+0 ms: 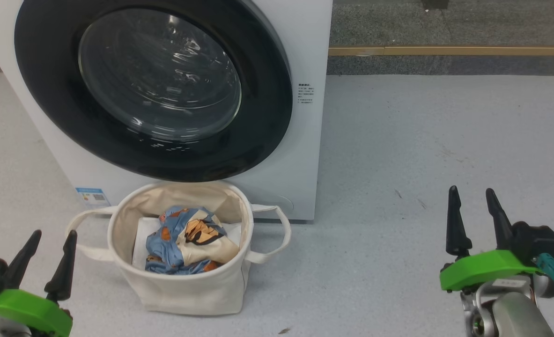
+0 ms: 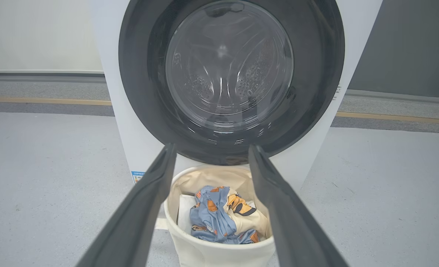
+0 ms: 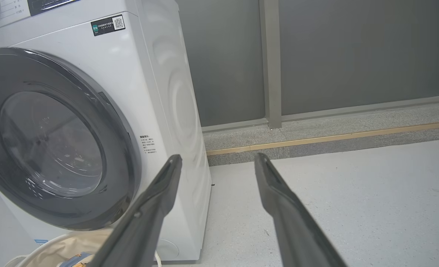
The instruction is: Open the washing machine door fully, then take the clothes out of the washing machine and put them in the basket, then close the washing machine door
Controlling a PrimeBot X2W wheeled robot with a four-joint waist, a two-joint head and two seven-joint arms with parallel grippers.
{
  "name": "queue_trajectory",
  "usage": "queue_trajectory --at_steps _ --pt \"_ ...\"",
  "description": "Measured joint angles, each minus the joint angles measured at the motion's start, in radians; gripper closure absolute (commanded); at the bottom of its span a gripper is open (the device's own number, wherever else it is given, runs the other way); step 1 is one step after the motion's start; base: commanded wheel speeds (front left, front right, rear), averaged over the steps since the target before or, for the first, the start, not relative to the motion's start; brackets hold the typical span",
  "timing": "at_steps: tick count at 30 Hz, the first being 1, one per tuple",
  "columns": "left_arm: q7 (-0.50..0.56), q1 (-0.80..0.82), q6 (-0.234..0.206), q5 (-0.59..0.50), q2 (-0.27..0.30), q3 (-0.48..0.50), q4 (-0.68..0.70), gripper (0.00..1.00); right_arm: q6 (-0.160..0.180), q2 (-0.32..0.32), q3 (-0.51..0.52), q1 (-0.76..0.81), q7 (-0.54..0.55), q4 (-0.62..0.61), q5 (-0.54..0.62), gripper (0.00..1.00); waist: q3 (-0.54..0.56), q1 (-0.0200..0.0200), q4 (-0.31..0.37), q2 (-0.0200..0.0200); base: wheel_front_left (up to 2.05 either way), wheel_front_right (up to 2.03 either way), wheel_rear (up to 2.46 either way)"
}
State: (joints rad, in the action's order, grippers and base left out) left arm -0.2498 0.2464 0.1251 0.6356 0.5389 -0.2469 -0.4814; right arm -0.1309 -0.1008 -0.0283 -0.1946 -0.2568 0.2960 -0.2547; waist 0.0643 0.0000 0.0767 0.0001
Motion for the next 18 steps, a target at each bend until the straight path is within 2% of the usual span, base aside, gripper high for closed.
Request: queue_trajectory --at_steps 18 --pt "0.0 0.001 0.0 0.0 0.0 -0.01 -0.005 0.0 0.0 0.0 -0.002 0.0 0.0 0.005 0.0 0.0 -0.003 0.0 -0.003 0.0 0.0 0.0 0.0"
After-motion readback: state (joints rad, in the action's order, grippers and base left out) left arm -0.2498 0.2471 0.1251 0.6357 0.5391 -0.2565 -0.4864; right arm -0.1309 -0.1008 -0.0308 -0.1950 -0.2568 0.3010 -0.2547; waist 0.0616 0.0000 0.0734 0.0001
